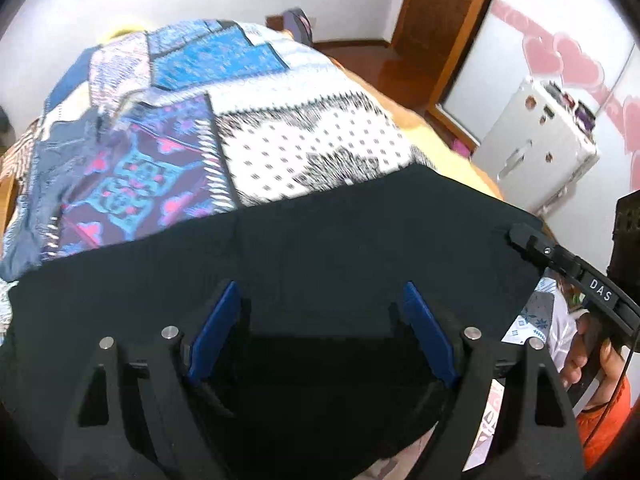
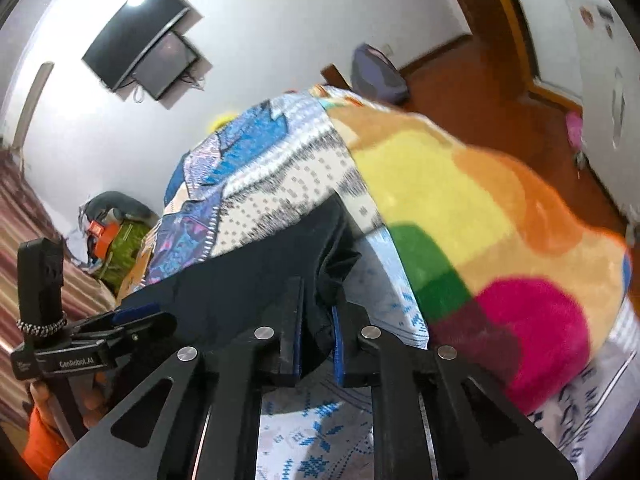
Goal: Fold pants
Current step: 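Release the trousers with the right gripper and smooth the fold with the left gripper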
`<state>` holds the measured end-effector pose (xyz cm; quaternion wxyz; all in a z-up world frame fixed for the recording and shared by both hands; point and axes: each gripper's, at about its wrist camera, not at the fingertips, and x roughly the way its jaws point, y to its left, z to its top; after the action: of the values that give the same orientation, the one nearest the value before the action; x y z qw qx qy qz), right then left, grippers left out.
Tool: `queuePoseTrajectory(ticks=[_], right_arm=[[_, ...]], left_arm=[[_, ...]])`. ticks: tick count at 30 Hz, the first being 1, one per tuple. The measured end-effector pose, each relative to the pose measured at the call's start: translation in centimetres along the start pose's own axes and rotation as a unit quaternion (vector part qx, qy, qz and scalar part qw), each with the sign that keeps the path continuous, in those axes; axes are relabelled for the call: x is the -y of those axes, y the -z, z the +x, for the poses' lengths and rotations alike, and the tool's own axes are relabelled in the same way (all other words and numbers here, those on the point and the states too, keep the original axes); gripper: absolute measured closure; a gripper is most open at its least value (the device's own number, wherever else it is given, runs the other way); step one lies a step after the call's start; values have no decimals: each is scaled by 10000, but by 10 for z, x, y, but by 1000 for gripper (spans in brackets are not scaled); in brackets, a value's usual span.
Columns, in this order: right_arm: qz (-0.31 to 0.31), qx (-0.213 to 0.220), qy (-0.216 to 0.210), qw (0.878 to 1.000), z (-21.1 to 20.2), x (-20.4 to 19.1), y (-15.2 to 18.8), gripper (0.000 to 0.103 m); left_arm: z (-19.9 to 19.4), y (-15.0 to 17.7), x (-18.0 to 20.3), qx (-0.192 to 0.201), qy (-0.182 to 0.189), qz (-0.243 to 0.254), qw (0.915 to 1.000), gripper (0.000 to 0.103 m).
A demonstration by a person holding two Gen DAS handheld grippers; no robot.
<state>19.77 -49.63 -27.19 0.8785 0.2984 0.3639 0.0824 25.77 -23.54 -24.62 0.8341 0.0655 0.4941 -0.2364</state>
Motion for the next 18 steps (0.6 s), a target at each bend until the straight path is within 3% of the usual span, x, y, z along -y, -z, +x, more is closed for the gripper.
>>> queuePoseTrajectory(ticks=[11, 18], right_arm=[[-1150, 444, 82, 9923, -22, -73, -31, 94], [-1580, 566, -345, 9852, -26, -125, -38, 94]], left_arm=[[-76, 11, -46, 793, -204, -243, 9963, 19], [-118, 27, -81, 1126, -446, -334, 9921, 19]])
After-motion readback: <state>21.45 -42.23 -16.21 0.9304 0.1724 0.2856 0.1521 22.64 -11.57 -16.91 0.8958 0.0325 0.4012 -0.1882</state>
